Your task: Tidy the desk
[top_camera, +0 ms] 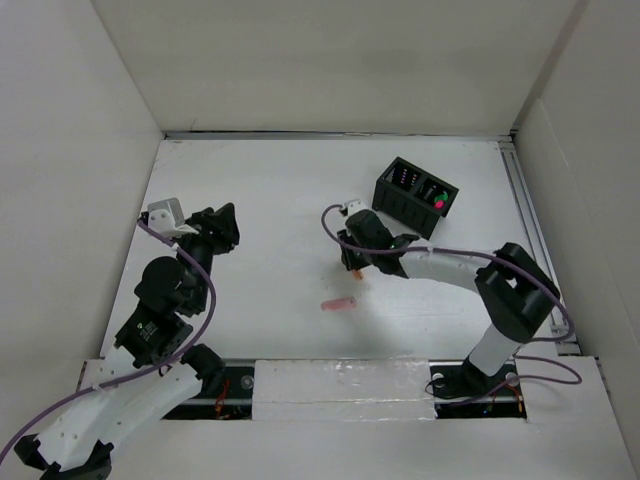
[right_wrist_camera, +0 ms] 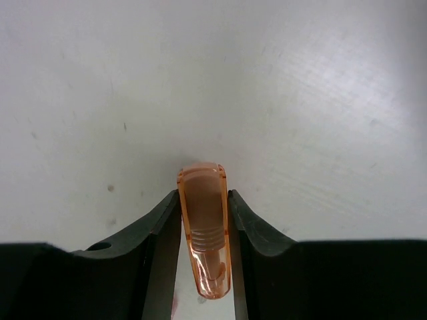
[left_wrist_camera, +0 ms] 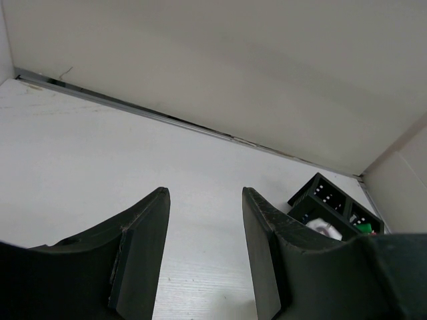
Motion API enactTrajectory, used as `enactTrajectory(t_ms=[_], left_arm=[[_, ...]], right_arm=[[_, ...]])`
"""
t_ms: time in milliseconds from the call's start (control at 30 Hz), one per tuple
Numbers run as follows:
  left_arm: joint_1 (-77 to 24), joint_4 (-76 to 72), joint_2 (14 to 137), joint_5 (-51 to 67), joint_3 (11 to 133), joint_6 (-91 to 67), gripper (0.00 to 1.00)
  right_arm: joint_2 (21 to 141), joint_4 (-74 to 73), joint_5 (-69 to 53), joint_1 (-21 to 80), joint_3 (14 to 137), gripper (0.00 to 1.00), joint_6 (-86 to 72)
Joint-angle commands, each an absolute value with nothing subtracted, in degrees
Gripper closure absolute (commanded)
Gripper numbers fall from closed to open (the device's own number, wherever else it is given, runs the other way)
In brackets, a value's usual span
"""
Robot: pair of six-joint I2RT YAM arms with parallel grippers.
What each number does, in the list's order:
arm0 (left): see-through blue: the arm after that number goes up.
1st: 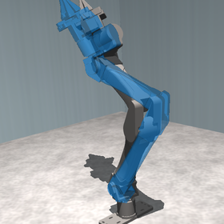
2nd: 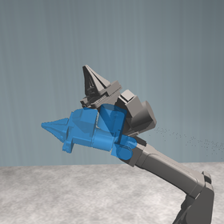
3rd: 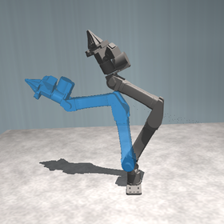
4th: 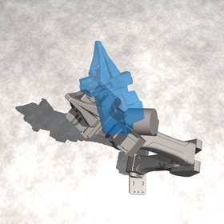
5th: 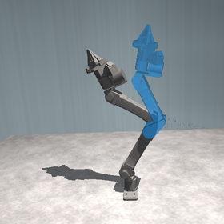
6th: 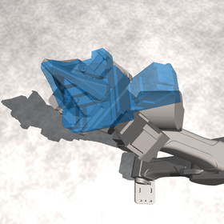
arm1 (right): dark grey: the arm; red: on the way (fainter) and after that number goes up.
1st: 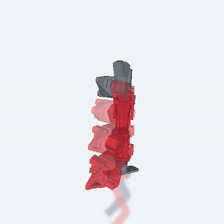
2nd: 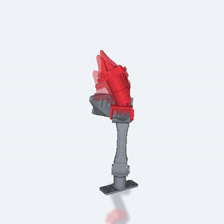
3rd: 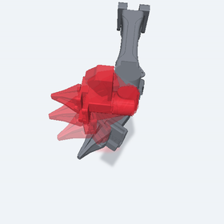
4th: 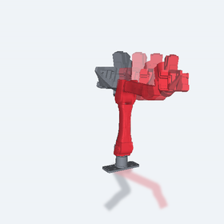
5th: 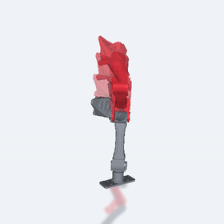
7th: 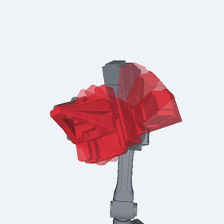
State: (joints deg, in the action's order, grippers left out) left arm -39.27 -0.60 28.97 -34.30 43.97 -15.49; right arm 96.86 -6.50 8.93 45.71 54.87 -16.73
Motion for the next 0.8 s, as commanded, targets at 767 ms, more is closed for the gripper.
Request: enactTrajectory(t_ms=[767], left_arm=[[-38.9,-2.4,29.3,-32.7,45.9,-14.7,0.57]], right_arm=[[103.4,20.2,15.7,15.9,77.6,0.84,-17.8]])
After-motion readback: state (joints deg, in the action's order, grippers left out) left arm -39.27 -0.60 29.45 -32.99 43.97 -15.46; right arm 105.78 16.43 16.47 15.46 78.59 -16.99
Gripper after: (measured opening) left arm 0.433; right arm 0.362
